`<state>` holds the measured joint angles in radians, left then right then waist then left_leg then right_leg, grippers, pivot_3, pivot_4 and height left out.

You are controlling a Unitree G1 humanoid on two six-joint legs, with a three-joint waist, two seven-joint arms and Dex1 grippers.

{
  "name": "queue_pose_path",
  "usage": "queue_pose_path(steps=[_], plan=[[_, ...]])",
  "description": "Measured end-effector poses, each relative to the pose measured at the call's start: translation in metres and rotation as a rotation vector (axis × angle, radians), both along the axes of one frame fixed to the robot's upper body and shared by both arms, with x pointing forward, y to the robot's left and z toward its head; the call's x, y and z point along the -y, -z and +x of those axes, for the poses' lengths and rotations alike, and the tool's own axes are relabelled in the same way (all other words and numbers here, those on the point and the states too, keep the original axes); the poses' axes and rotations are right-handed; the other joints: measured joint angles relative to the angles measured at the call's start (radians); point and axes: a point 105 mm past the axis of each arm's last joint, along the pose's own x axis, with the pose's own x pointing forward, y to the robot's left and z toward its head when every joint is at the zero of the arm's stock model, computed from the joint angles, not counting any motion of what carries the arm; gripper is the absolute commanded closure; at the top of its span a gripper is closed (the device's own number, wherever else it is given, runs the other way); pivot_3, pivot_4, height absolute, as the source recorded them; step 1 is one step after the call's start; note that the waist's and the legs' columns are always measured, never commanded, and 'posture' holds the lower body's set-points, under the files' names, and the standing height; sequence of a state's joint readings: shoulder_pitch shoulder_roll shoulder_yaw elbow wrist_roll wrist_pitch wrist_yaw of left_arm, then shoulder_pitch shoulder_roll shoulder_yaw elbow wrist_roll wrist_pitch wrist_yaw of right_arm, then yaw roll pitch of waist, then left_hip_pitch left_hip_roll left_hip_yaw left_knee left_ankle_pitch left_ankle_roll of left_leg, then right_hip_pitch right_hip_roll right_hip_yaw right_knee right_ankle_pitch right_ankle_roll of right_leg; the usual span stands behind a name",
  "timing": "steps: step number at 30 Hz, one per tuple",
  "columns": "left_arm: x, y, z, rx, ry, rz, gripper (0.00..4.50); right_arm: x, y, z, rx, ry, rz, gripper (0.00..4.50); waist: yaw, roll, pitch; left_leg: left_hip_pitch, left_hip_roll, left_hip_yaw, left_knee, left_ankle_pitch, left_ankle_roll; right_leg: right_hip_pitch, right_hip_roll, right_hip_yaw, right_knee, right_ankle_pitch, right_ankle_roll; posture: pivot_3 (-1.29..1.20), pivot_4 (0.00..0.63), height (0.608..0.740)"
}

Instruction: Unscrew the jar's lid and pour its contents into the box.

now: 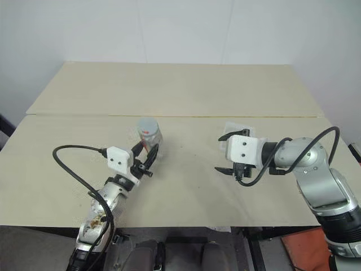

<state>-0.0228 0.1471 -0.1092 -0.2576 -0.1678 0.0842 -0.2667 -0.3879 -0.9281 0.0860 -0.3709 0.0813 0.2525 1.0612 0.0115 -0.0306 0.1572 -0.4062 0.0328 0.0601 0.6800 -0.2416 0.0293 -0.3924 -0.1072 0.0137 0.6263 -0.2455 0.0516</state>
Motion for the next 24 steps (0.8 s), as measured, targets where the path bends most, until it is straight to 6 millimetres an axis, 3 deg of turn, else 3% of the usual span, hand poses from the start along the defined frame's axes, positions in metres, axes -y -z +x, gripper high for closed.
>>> queue_pose_path(steps=[3, 14, 15, 18, 24], plan=[[0.003, 0.018, -0.003, -0.062, 0.016, 0.009, 2.65, -0.002, 0.001, 0.000, -0.003, -0.006, 0.003, 0.00, 0.001, 0.000, 0.000, 0.000, 0.000, 0.000, 0.000, 0.000, 0.000, 0.000, 0.000, 0.000, 0.000, 0.000, 0.000, 0.00, 0.150, 0.740], [0.010, 0.022, -0.002, -0.034, 0.044, 0.007, 2.65, 0.004, 0.002, -0.003, -0.004, 0.006, -0.019, 0.00, 0.004, 0.000, 0.000, 0.000, 0.000, 0.000, 0.000, 0.000, 0.000, 0.001, 0.000, 0.000, 0.000, 0.000, 0.000, 0.00, 0.150, 0.740], [0.011, 0.023, -0.002, -0.033, 0.042, 0.004, 1.90, 0.005, 0.001, -0.003, 0.000, 0.011, -0.021, 0.00, 0.004, 0.000, 0.000, 0.000, 0.000, 0.000, 0.000, 0.000, 0.000, 0.001, -0.001, 0.000, 0.000, 0.000, 0.000, 0.00, 0.150, 0.740], [0.010, 0.033, 0.002, -0.061, 0.026, 0.022, 0.98, 0.006, -0.001, -0.004, 0.009, 0.014, -0.026, 0.00, 0.001, 0.000, 0.000, 0.000, 0.000, 0.000, 0.000, 0.000, 0.000, 0.001, -0.001, 0.000, 0.000, 0.000, 0.000, 0.00, 0.150, 0.740], [0.014, 0.033, 0.005, -0.033, 0.023, 0.032, 0.98, 0.007, 0.001, -0.005, 0.001, 0.017, -0.026, 0.00, 0.000, 0.000, 0.000, 0.000, 0.000, 0.000, 0.000, 0.000, 0.000, 0.000, 0.000, 0.000, 0.000, 0.000, 0.000, 0.00, 0.150, 0.740]])
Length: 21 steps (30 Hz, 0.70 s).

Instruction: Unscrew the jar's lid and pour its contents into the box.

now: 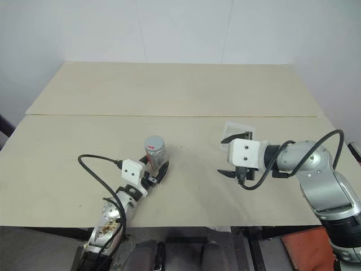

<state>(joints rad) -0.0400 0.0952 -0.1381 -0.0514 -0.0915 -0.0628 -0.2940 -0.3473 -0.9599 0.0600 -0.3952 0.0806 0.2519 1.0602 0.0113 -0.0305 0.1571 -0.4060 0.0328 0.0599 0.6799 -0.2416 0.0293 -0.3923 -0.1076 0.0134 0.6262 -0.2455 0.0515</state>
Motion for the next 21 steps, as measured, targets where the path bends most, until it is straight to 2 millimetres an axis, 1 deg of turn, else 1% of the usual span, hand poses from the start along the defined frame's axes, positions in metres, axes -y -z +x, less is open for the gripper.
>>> queue_pose_path(steps=[3, 7, 12, 15, 17, 18, 21], plan=[[0.002, -0.003, 0.003, 0.033, -0.004, -0.003, 0.98, 0.000, 0.000, 0.000, 0.001, 0.000, 0.000, 0.00, 0.000, 0.000, 0.000, 0.000, 0.000, 0.000, 0.000, 0.000, 0.000, 0.000, 0.000, 0.000, 0.000, 0.000, 0.000, 0.00, 0.150, 0.740], [0.003, -0.014, 0.007, 0.104, -0.019, -0.025, 0.98, 0.000, 0.000, 0.000, 0.002, 0.001, 0.000, 0.00, 0.001, 0.000, 0.000, 0.000, 0.000, 0.000, 0.000, 0.000, 0.000, 0.000, 0.000, 0.000, 0.000, 0.000, 0.000, 0.00, 0.150, 0.740], [0.004, -0.013, 0.010, 0.126, -0.004, -0.022, 0.98, 0.000, 0.000, 0.000, 0.004, 0.002, 0.000, 0.00, 0.001, 0.000, 0.000, 0.000, 0.000, 0.000, 0.000, 0.000, 0.000, 0.000, 0.000, 0.000, 0.000, 0.000, 0.000, 0.00, 0.150, 0.740], [0.004, -0.005, 0.012, 0.101, 0.001, -0.020, 1.59, 0.000, -0.001, 0.001, 0.007, 0.004, -0.001, 0.00, 0.001, 0.000, 0.000, 0.000, 0.000, 0.000, 0.000, 0.000, 0.000, 0.000, 0.000, 0.000, 0.000, 0.000, 0.000, 0.00, 0.150, 0.740], [0.003, -0.004, 0.012, 0.099, 0.006, -0.019, 2.19, 0.001, -0.001, 0.001, 0.013, 0.009, -0.002, 0.00, 0.001, 0.000, 0.000, 0.000, 0.000, 0.000, 0.000, 0.000, 0.000, 0.000, 0.000, 0.000, 0.000, 0.000, 0.000, 0.00, 0.150, 0.740], [0.003, -0.004, 0.013, 0.101, 0.010, -0.016, 2.38, 0.001, -0.001, 0.002, 0.016, 0.012, -0.003, 0.00, 0.001, 0.000, 0.000, 0.000, 0.000, 0.000, 0.000, 0.000, 0.000, 0.000, 0.000, 0.000, 0.000, 0.000, 0.000, 0.00, 0.150, 0.740], [0.002, -0.004, 0.013, 0.104, 0.011, -0.015, 2.39, 0.002, -0.003, 0.002, 0.022, 0.018, -0.006, 0.00, 0.001, 0.000, 0.000, 0.000, 0.000, 0.000, 0.000, 0.000, 0.000, 0.000, 0.000, 0.000, 0.000, 0.000, 0.000, 0.00, 0.150, 0.740]])
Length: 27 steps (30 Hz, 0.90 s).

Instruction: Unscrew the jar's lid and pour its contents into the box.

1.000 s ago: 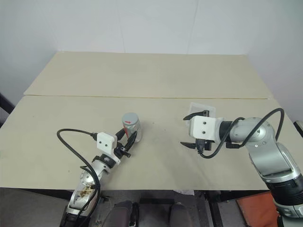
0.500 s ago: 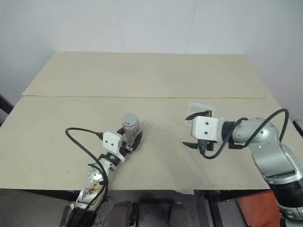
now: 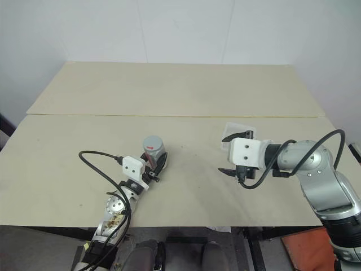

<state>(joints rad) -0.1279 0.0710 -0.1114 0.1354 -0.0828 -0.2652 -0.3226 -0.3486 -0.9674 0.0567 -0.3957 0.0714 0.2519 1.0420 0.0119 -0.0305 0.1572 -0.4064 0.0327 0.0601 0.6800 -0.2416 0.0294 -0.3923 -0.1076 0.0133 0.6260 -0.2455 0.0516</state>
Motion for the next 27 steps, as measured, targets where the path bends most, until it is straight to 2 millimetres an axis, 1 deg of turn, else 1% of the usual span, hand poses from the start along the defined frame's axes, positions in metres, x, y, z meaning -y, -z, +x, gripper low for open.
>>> queue_pose_path(steps=[4, 6, 9, 11, 13, 19, 22, 24, 27], plan=[[-0.002, -0.001, 0.000, 0.010, 0.002, 0.009, 2.39, -0.001, -0.003, 0.002, 0.017, 0.003, 0.005, 0.00, 0.000, 0.000, 0.000, 0.000, 0.000, 0.000, 0.000, 0.000, 0.000, 0.000, 0.000, 0.000, 0.000, 0.000, 0.000, 0.00, 0.150, 0.740], [-0.003, -0.002, 0.000, 0.012, 0.016, 0.032, 2.39, -0.008, -0.011, 0.006, 0.052, 0.001, 0.042, 0.00, -0.005, 0.000, 0.000, 0.000, 0.000, 0.000, 0.000, 0.000, 0.000, 0.000, 0.000, 0.000, 0.000, 0.000, 0.000, 0.00, 0.150, 0.740], [-0.001, -0.013, -0.002, 0.035, 0.071, 0.085, 2.39, -0.029, -0.026, 0.012, 0.056, -0.008, 0.209, 0.00, -0.011, 0.000, 0.000, 0.000, 0.001, 0.000, -0.001, 0.000, 0.000, -0.001, 0.001, 0.000, 0.001, 0.000, 0.000, 0.00, 0.150, 0.740], [0.001, -0.024, -0.004, 0.075, 0.104, 0.117, 2.39, -0.048, -0.036, 0.011, 0.041, -0.031, 0.356, 0.00, -0.011, 0.000, 0.000, 0.000, 0.001, -0.001, -0.001, 0.000, 0.000, -0.001, 0.001, 0.000, 0.001, 0.000, 0.000, 0.00, 0.150, 0.740], [0.003, -0.030, -0.004, 0.093, 0.123, 0.132, 2.39, -0.062, -0.042, 0.009, 0.020, -0.034, 0.474, 0.00, -0.009, 0.000, 0.000, -0.001, 0.001, -0.001, -0.001, 0.000, 0.000, -0.001, 0.001, 0.000, 0.001, 0.000, 0.000, 0.00, 0.150, 0.740], [0.004, -0.040, 0.000, 0.115, 0.172, 0.159, 2.39, -0.084, -0.054, 0.001, -0.027, -0.015, 0.702, 0.00, -0.001, 0.000, 0.000, -0.002, 0.000, -0.001, 0.000, 0.000, 0.000, -0.002, 0.000, -0.001, 0.001, 0.000, 0.000, 0.00, 0.150, 0.740], [0.008, -0.045, 0.001, 0.133, 0.197, 0.162, 2.39, -0.099, -0.056, 0.000, -0.043, -0.003, 0.795, 0.00, -0.004, 0.000, 0.000, -0.002, 0.001, -0.001, 0.000, 0.000, 0.000, -0.003, 0.000, -0.001, 0.002, 0.000, 0.000, 0.00, 0.150, 0.740], [0.013, -0.046, 0.000, 0.136, 0.216, 0.150, 2.39, -0.107, -0.050, -0.002, -0.071, -0.002, 0.816, 0.00, -0.005, 0.000, 0.000, -0.002, 0.000, -0.001, -0.001, 0.000, 0.000, -0.003, 0.000, -0.001, 0.002, 0.000, 0.000, 0.00, 0.150, 0.740], [0.016, -0.047, -0.001, 0.133, 0.225, 0.128, 2.39, -0.111, -0.041, -0.004, -0.100, 0.013, 0.831, 0.00, -0.004, 0.000, 0.000, -0.003, 0.000, -0.001, 0.000, 0.000, 0.000, -0.004, 0.000, -0.001, 0.002, 0.000, 0.000, 0.00, 0.150, 0.740]])
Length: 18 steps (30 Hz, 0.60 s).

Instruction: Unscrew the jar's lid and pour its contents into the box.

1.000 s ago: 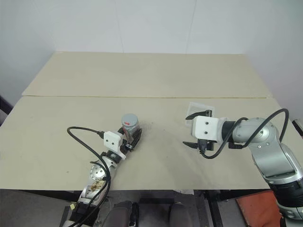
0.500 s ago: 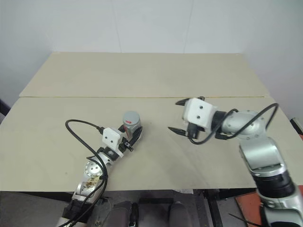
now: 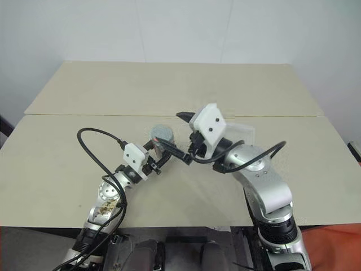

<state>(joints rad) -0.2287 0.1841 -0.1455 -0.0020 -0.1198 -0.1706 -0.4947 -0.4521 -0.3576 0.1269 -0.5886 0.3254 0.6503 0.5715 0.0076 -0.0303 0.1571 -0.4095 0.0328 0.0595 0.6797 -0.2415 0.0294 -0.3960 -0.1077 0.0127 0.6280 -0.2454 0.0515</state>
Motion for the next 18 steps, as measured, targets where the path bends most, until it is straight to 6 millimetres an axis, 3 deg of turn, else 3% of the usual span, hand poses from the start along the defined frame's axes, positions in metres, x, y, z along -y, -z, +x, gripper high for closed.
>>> queue_pose_path(steps=[5, 18], plan=[[0.007, 0.001, -0.003, -0.006, 0.031, -0.005, 2.39, -0.011, 0.014, -0.004, -0.013, -0.010, -0.022, 0.00, -0.001, 0.000, 0.000, 0.000, 0.000, 0.000, 0.000, 0.000, 0.000, 0.000, 0.000, 0.000, 0.000, 0.000, 0.000, 0.00, 0.150, 0.740], [0.010, 0.001, -0.002, -0.029, 0.042, -0.040, 2.39, -0.018, 0.015, 0.009, 0.026, 0.041, 0.054, 0.00, -0.007, 0.000, 0.000, 0.000, 0.000, 0.000, 0.000, 0.000, 0.000, 0.000, 0.001, 0.000, 0.000, 0.000, 0.000, 0.00, 0.150, 0.740]])
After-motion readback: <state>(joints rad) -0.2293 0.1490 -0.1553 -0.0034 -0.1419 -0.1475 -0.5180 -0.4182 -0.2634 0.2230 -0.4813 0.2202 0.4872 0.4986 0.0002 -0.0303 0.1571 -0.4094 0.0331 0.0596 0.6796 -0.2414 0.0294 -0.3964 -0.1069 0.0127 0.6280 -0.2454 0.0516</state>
